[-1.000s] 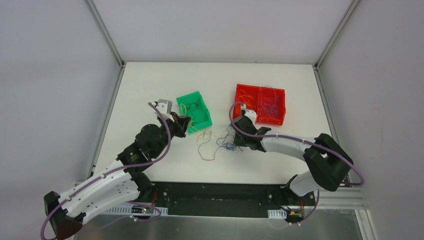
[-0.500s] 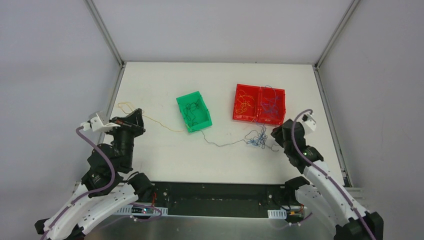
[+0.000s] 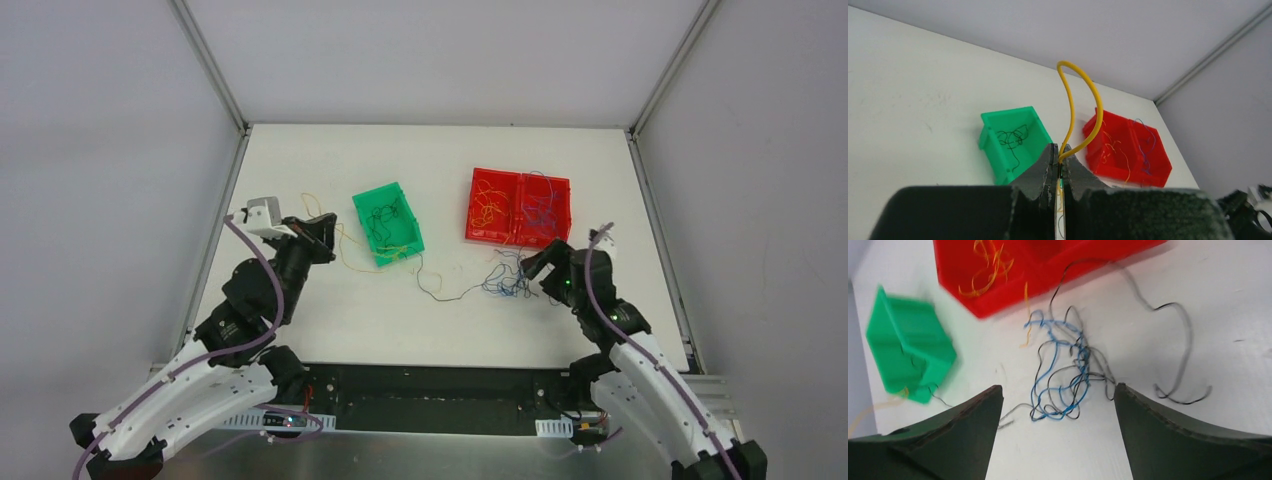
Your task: Untangle the cables
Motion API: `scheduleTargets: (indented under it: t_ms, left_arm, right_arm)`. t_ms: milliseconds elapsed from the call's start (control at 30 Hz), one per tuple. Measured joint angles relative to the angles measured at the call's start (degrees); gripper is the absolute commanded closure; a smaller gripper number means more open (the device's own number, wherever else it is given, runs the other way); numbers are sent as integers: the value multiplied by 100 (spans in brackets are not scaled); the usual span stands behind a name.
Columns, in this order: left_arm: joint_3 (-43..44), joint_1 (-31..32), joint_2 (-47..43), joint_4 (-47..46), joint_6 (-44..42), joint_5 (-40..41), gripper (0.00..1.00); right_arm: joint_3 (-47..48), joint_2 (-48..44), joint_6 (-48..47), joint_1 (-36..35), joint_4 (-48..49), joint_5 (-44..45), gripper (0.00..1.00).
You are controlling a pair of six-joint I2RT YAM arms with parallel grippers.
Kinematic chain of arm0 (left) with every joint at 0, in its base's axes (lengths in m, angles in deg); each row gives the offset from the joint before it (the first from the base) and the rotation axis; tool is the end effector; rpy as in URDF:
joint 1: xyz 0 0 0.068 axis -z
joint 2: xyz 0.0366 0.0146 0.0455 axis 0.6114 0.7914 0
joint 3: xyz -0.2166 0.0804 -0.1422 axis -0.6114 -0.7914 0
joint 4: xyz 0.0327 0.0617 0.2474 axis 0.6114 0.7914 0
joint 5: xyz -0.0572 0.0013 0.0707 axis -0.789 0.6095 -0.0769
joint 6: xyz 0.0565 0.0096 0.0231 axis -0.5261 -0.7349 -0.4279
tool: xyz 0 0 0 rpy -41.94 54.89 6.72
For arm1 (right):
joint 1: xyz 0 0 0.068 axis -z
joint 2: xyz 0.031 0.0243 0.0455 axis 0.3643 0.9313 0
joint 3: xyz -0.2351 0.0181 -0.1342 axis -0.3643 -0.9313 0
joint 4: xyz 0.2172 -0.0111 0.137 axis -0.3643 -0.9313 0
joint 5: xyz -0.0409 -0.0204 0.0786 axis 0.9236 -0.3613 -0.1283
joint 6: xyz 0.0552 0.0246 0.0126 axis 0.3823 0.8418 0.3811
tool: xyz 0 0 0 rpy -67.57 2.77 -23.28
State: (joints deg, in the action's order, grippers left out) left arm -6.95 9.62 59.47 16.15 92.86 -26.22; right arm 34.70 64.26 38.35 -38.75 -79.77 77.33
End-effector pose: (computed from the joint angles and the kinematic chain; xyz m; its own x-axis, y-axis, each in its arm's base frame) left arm 0.0998 -0.0655 0.3638 0.0632 -0.5232 -0.8499 0.2058 0.8401 -0.5019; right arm 0.1507 0.0387 0.2219 -0.4392 0.4302 -0.7887 0.1129 0.8974 0.4266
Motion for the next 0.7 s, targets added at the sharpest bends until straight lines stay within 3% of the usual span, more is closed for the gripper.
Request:
scheduleTargets:
  t_ms: [100, 300, 567, 700]
  left_arm:
    - [22, 0, 262, -140, -42, -455, 100]
    - [85, -2, 424, -326, -192, -1075, 100]
    - [345, -2, 354, -452, -260, -1578, 100]
    - [424, -2, 275, -452, -254, -1718, 100]
  right_arm:
    - [133, 675, -337, -876, 199, -168, 19]
    - [715, 1958, -1392, -3338, 918, 59, 23]
    - [1735, 3932, -2258, -3685, 1843, -173, 30]
    - [1884, 4317, -2420, -3718, 2192, -356, 31]
